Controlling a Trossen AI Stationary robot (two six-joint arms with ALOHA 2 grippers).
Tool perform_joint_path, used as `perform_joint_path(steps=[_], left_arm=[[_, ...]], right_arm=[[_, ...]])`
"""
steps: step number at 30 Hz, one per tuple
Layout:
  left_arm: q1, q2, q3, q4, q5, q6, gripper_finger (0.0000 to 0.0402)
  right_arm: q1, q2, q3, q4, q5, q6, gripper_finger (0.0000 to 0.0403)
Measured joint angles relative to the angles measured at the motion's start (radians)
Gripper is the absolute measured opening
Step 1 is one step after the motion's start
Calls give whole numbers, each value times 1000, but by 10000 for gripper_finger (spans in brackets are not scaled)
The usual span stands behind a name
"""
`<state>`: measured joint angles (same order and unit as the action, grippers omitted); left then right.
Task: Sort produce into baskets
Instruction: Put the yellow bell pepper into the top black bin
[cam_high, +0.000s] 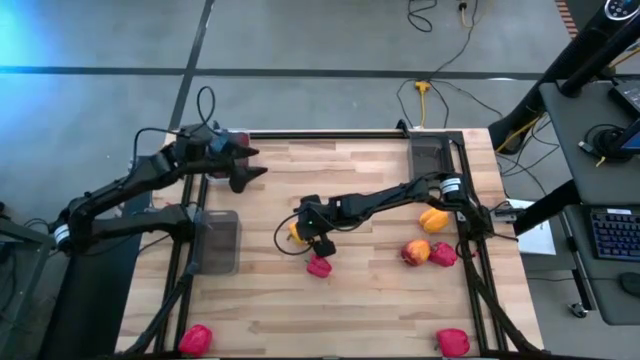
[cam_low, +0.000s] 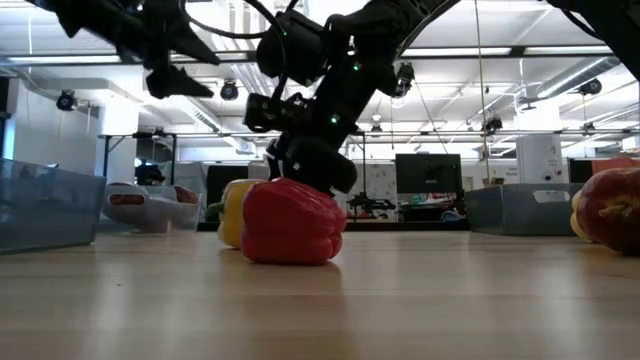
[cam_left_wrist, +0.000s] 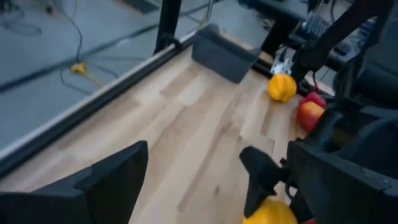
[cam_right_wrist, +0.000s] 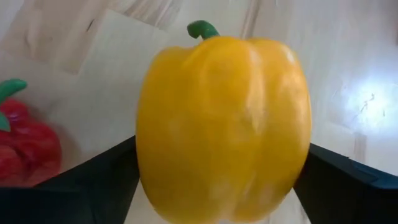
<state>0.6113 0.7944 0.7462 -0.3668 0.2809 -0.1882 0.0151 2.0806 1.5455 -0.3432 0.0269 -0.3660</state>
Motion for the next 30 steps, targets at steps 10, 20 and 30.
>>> perform_joint_path(steps=[10, 20, 30], left_arm=[[1, -41, 48, 18, -49, 77, 366], [1, 31, 121, 40, -100, 235, 366], [0, 88, 299, -4, -80, 209, 366]], right_arm=[[0, 4, 49, -24, 36, 41, 290], [-21, -63, 214, -384, 265, 191, 290], [-139, -370, 33, -580, 382, 470, 290]])
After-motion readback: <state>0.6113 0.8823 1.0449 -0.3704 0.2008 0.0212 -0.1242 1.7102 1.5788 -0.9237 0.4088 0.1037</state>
